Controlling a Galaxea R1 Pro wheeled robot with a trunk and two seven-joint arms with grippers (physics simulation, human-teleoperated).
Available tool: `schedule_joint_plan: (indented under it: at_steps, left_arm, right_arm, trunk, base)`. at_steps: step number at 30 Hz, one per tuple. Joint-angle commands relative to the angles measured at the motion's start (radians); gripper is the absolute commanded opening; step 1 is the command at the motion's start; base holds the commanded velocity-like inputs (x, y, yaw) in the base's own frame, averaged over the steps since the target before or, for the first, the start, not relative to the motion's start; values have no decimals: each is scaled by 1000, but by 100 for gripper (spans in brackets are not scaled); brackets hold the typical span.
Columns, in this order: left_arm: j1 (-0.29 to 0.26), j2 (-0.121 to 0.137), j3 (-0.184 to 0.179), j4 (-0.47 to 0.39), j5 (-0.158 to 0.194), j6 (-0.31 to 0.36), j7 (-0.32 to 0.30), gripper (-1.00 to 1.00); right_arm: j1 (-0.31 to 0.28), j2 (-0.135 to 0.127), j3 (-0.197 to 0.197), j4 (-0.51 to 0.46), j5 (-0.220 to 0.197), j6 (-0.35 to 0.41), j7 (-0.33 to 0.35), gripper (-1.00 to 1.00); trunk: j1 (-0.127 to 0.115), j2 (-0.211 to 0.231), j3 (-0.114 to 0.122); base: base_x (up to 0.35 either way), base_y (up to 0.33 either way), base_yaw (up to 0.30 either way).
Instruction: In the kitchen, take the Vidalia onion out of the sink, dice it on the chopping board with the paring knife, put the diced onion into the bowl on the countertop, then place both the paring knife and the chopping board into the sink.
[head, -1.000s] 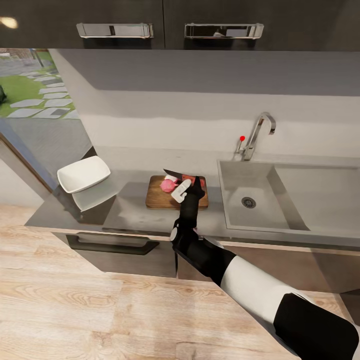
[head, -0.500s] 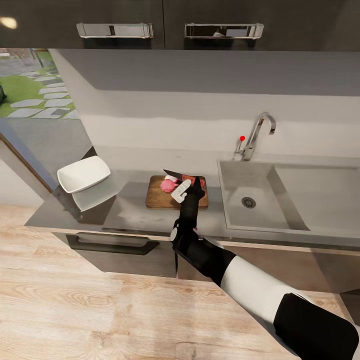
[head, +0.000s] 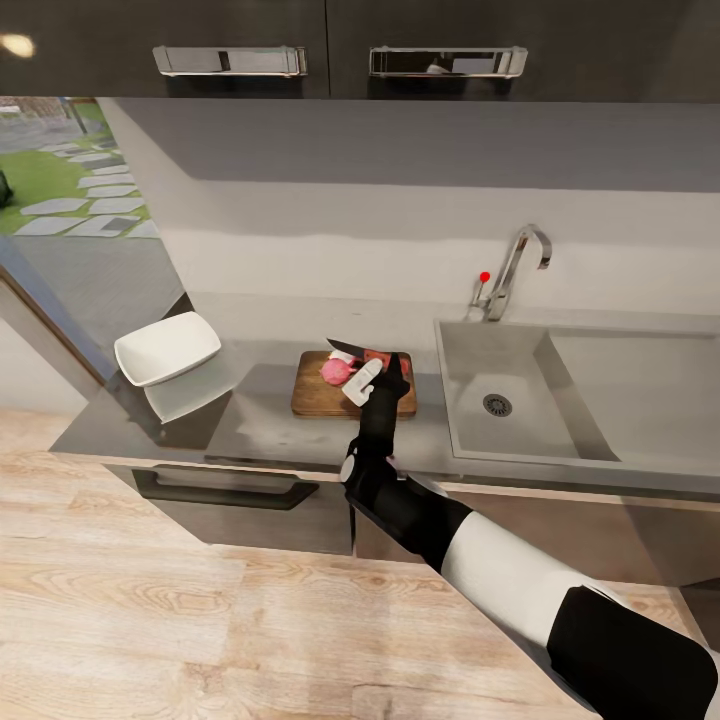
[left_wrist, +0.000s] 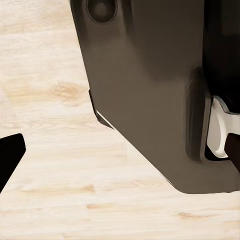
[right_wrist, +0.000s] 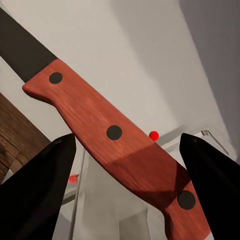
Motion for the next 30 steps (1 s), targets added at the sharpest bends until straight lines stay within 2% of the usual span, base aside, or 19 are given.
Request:
schedule_joint_plan:
  at_steps: [1,14,17,20,22,30]
  left_arm:
    - [-1,0,-9,1,8,-3,2,100]
    - [-1,0,-9,1,8,-3,2,100]
    - [-1,0,-9,1,8,-3,2,100]
    - [-1,0,-9,1,8,-3,2,100]
    - [-1,0,-9,1,8,-3,2,100]
    - [-1,0,-9,1,8,-3,2,100]
  right_arm:
    - [-1,0,2,1,3,7,-4,-100]
    - [-1,0,-2,-15,8,-3,-10,-100]
    - [-1,0,-36,-35,8,-22,-20,-100]
    - [-1,0,-106,-68,9,-27,-25,-100]
    - [-1,0,-125,-76,10,-27,-25,-100]
    - [-1,0,-139,-70,3,-24,4,-100]
  trunk:
    - [0,-2,-1]
    - [0,-2,-1]
    - [0,-2,-1]
    - [0,-2,-1]
    - [0,-2,-1]
    - [0,-2,-1]
  base:
    - [0,0,0]
    - [0,0,0]
    - [0,0,0]
    - [0,0,0]
    - [0,0,0]
    - [-45,0,0]
